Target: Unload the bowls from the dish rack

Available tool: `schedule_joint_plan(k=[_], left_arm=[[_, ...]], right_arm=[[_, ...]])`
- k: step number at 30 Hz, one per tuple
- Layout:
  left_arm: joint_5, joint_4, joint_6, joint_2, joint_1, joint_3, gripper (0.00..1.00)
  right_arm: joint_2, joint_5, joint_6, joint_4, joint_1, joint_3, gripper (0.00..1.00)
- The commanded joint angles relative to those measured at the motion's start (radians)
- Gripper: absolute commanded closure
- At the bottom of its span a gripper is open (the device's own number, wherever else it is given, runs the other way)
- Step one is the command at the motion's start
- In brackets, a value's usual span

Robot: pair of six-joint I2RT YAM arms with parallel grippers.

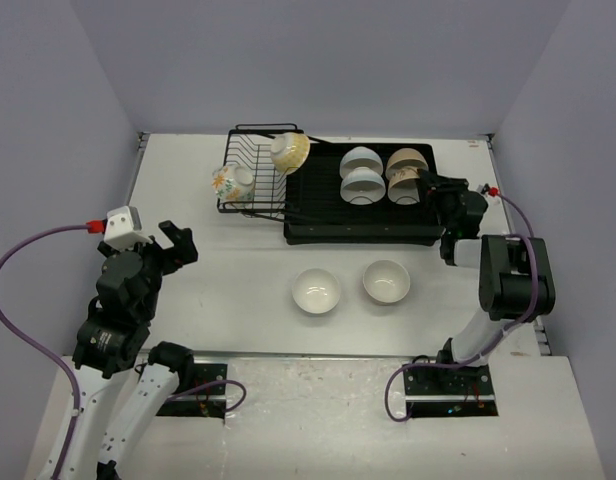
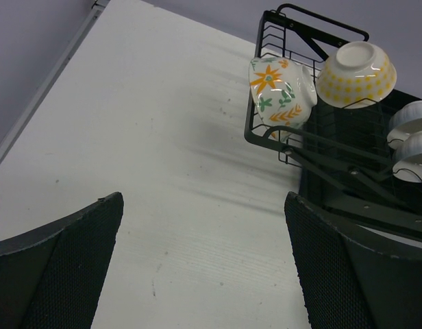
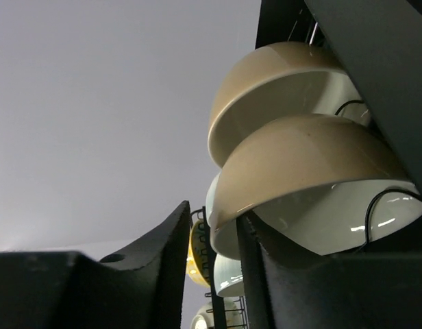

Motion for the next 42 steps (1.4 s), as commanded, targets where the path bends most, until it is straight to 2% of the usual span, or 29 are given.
schedule_joint_plan(k=[1, 3, 7, 11, 12, 15, 16, 19, 25, 39, 42], left_arm=[[0.018, 0.046, 0.022, 0.003, 0.009, -0.005, 0.0], [0.016, 0.045, 0.022, 0.004, 0.009, -0.005, 0.0], [0.012, 0.046, 0.025, 0.016, 0.009, 0.003, 0.0], [-0.053, 0.071, 0.029, 0.053, 0.009, 0.012, 0.01], [-0.063, 0.074, 0.026, 0.077, 0.009, 0.021, 0.01], [-0.061, 0.087, 0.023, 0.111, 0.016, 0.03, 0.02], [-0.054, 0.087, 0.026, 0.113, 0.023, 0.027, 0.02], [-0.048, 0.086, 0.029, 0.105, 0.023, 0.013, 0.02], [-0.031, 0.089, 0.031, 0.102, 0.023, 0.009, 0.02], [-0.014, 0.095, 0.036, 0.102, 0.023, 0.006, 0.02], [-0.013, 0.095, 0.037, 0.102, 0.023, 0.004, 0.01]], right_arm=[[0.059, 0.022, 0.034, 0.129, -0.001, 0.041, 0.68], [0.08, 0.025, 0.046, 0.181, -0.001, 0.034, 0.72], [0.107, 0.025, 0.058, 0.215, 0.001, 0.037, 0.73], [0.125, 0.017, 0.08, 0.232, 0.0, 0.044, 0.73], [0.128, 0.016, 0.089, 0.232, 0.001, 0.047, 0.77], [0.145, 0.017, 0.11, 0.244, 0.002, 0.055, 0.81], [0.151, 0.017, 0.118, 0.25, 0.004, 0.055, 0.81], [0.171, 0.017, 0.146, 0.295, 0.004, 0.046, 0.9], [0.179, 0.051, 0.195, 0.403, 0.013, -0.005, 1.0], [0.228, 0.141, 0.299, 0.667, 0.016, -0.068, 1.0], [0.234, 0.137, 0.321, 0.68, 0.017, -0.057, 1.0]])
